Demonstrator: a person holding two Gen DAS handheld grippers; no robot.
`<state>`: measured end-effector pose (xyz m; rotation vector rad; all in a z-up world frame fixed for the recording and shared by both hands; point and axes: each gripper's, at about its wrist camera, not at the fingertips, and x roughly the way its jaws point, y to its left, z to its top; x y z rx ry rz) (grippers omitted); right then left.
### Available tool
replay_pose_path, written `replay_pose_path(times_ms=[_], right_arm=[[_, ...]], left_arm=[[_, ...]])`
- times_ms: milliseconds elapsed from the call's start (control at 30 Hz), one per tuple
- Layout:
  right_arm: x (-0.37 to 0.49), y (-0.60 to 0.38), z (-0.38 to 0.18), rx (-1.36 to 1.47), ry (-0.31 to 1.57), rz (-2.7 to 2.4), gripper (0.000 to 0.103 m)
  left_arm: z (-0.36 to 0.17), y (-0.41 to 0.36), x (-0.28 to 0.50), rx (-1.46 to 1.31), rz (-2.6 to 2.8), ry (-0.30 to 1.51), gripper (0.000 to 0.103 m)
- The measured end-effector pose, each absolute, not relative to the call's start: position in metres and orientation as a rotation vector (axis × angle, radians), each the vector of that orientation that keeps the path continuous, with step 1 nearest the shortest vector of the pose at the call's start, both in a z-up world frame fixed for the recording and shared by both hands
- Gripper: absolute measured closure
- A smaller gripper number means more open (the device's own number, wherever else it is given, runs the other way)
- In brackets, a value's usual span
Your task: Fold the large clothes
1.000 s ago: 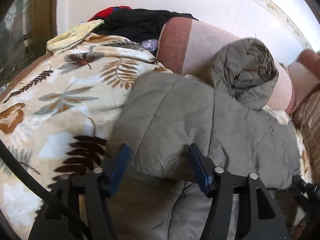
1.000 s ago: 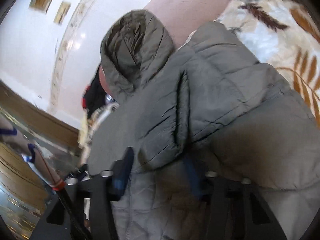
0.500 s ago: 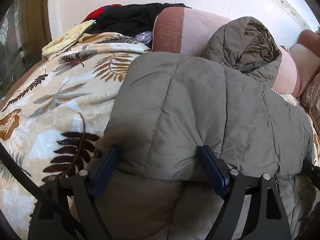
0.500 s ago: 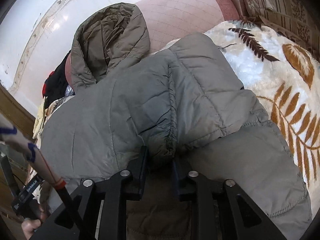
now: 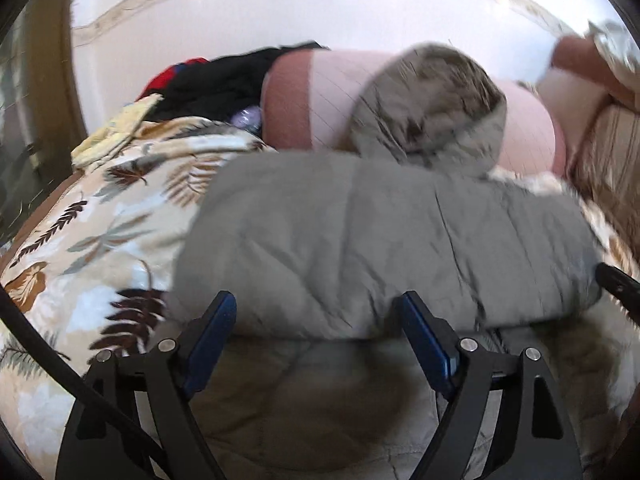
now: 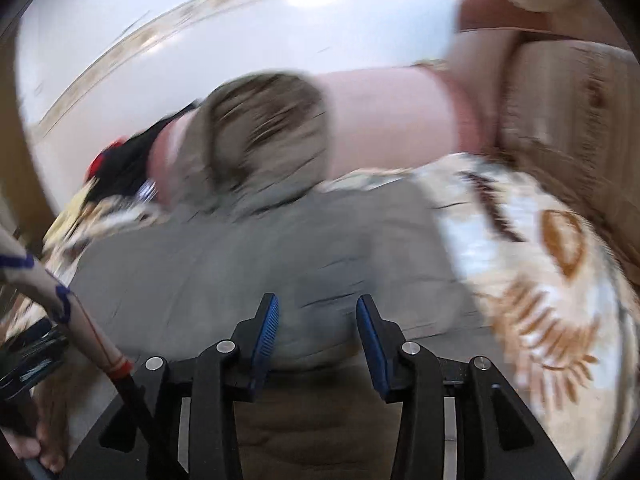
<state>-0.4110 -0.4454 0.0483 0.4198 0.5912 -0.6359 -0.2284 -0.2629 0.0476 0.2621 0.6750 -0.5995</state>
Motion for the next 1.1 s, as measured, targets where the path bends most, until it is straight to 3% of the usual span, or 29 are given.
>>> replay_pose_path(times_ms=[167, 1100], right_arm=[[-0.387, -0.45, 0.016, 0.39, 0.761, -0.641, 0.059], [-0.382, -0.459, -0.006, 0.484, 0.841, -0.615, 0.057]], left_arm=[[0.033, -0.275, -0.232, 0.333, -0.582, 0.685, 0.02], [0.02, -0.285, -0.236, 0.419, -0.555, 0.68, 0.02]])
